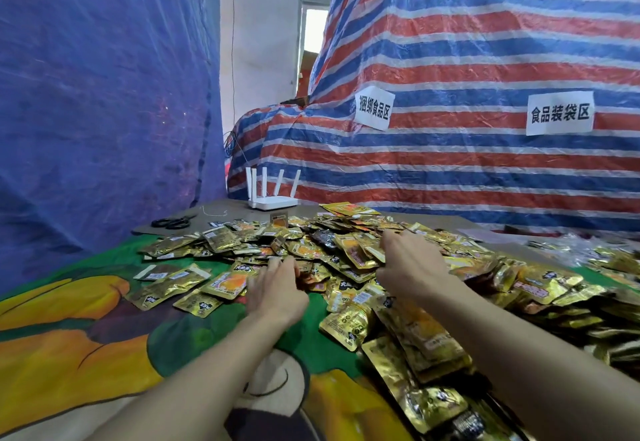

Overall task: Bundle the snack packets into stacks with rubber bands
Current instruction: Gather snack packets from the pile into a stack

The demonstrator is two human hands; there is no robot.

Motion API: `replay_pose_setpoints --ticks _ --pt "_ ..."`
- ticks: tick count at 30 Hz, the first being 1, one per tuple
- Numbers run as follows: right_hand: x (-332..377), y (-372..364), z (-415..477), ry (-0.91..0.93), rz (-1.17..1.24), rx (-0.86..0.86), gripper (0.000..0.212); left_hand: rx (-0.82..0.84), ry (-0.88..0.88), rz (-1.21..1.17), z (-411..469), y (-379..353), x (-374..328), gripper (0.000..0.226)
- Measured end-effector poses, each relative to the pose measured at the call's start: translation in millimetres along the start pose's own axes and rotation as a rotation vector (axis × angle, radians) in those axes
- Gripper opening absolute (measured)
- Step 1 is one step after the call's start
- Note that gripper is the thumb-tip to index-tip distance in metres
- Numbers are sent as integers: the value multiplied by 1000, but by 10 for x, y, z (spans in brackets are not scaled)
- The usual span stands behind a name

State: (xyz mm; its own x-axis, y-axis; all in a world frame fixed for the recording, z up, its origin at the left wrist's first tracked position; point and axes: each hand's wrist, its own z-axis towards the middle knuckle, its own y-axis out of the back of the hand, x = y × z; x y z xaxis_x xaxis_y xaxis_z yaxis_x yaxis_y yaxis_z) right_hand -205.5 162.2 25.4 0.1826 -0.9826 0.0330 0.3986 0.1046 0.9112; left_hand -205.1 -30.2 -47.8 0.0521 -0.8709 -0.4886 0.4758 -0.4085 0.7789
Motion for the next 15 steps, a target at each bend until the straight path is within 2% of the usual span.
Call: replay_pose_setpoints --ticks 4,8,10,12,15 --pt "-81 -281 472 16 -30 184 54 72 -43 187 234 -104 173 55" --pt "-126 -529 773 32 -6 244 76 7 -135 257 429 -122 325 68" --pt "-126 -614 853 31 -30 230 72 17 -175 252 509 -116 372 74" --pt "-121 -673 895 52 -77 212 58 106 -190 265 569 -112 386 77" --pt "-95 -684 887 87 -140 136 30 186 -256 395 553 -134 371 55"
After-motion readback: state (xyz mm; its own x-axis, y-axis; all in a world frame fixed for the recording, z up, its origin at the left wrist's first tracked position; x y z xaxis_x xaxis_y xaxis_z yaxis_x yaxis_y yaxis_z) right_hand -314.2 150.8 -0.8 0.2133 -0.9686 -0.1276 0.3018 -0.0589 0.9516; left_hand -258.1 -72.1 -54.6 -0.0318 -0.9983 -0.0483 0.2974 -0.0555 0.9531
